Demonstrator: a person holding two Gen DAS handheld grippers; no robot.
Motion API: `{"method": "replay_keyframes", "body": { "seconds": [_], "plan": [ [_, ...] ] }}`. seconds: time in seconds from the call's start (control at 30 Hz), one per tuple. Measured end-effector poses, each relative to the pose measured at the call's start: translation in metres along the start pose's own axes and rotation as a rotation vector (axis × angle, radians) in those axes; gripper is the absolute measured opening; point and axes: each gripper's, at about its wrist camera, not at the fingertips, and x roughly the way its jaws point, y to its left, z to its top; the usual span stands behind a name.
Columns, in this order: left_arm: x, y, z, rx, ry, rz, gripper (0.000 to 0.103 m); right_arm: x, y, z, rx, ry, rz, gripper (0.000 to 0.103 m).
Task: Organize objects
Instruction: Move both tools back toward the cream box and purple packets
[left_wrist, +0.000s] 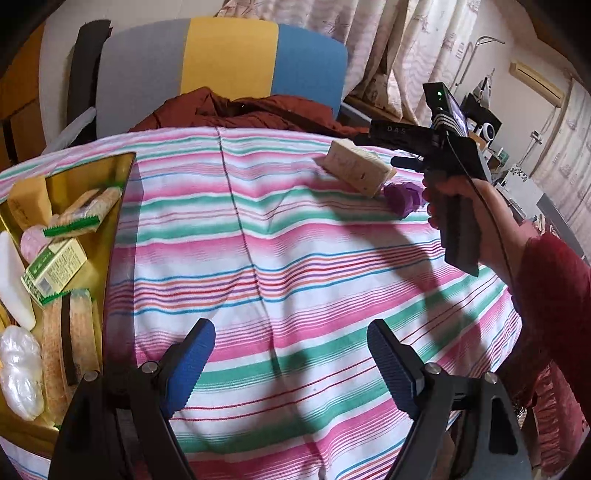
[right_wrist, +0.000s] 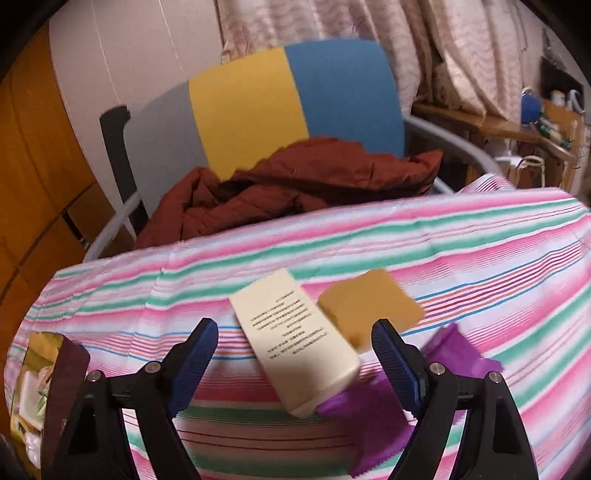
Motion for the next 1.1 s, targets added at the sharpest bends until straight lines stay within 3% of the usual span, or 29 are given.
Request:
{"method": "replay_keyframes", "body": {
  "seconds": [0.07,0.2,0.27,0.37,0.4,0.47,0.6,0.73,0.9,0.97,1.0,1.1],
  "plan": [
    [0.000,0.000,0.002,0.001,-0.003,0.005,0.086,0.001,0.008,-0.004,-0.010,0.021,0.038,0.087],
    [-0.001,-0.003,0.005,-0.010,-0.010,-0.004,0.086,-0.016,0.035,-0.025,0.007,0.047,0.306,0.086],
    [-0.002,-0.006,0.007,0.000,-0.015,0.000,0.086,-0.036,0.035,-0.033,0.021,-0.003,0.355,0.086],
    [-0.001,-0.008,0.008,0.010,-0.014,0.000,0.086,-0.059,0.014,-0.037,0.001,-0.083,0.216,0.086],
    [0.000,-0.009,0.009,0.007,-0.013,-0.003,0.086,-0.062,0.004,-0.037,-0.031,-0.098,0.114,0.086],
    [0.003,-0.009,0.010,-0.001,-0.011,-0.012,0.086,-0.059,-0.014,-0.039,-0.048,-0.078,0.010,0.086],
    [0.007,-0.018,0.012,0.015,-0.003,-0.018,0.086,-0.043,-0.043,-0.046,-0.008,-0.003,-0.010,0.083],
    [0.007,-0.028,0.012,0.050,-0.001,-0.016,0.086,-0.025,-0.044,-0.047,-0.019,0.035,-0.008,0.081],
    [0.011,-0.032,0.019,0.069,-0.001,-0.007,0.086,-0.001,-0.056,-0.054,-0.001,0.082,-0.017,0.060],
    [0.015,-0.034,0.025,0.081,-0.004,0.000,0.086,0.001,-0.054,-0.056,-0.012,0.074,-0.030,0.057],
    [0.016,-0.035,0.028,0.088,-0.012,0.000,0.086,0.001,-0.054,-0.056,-0.019,0.067,-0.027,0.043],
    [0.030,-0.041,0.045,0.133,-0.024,0.003,0.086,0.001,-0.054,-0.058,-0.017,0.058,-0.034,0.041]
  ]
}}
